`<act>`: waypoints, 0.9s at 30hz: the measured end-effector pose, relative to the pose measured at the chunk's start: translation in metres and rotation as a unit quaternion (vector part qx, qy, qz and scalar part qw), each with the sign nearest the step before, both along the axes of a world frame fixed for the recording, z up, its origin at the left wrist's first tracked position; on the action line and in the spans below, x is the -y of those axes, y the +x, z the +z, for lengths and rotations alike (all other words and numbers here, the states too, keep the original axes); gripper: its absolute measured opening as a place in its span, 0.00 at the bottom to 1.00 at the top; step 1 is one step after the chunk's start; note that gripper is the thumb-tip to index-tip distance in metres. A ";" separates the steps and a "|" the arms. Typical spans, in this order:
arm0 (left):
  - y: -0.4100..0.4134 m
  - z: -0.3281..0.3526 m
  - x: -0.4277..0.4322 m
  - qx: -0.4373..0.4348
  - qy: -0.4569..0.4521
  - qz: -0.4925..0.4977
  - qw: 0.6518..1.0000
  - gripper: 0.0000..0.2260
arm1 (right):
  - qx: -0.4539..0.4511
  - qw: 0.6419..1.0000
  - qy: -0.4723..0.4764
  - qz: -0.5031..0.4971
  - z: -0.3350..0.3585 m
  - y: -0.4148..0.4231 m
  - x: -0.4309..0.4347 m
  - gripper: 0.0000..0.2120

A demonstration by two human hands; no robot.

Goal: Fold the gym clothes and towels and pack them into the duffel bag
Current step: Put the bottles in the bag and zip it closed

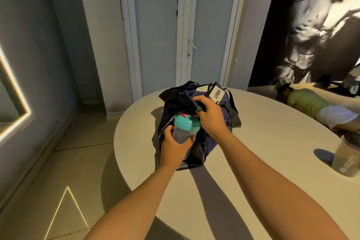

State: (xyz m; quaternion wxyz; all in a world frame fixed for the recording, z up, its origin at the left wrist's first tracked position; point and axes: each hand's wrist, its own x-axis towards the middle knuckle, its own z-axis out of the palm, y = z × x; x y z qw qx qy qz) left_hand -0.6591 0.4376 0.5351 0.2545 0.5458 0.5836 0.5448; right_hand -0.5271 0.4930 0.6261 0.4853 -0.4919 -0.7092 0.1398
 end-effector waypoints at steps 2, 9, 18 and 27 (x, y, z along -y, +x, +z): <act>0.002 -0.007 -0.001 0.007 -0.037 -0.013 0.999 0.37 | 0.001 1.000 -0.002 0.003 -0.003 -0.002 -0.001 0.23; -0.016 -0.012 -0.013 -0.034 -0.114 -0.103 0.988 0.41 | 0.007 0.999 -0.038 0.005 -0.018 0.003 -0.004 0.24; -0.044 -0.032 0.004 -0.094 -0.130 -0.198 0.967 0.48 | 0.006 0.994 -0.105 0.039 -0.016 0.012 0.009 0.19; -0.033 -0.033 0.016 -0.198 -0.059 -0.113 0.972 0.45 | -0.002 0.997 -0.071 0.013 -0.010 0.015 0.014 0.08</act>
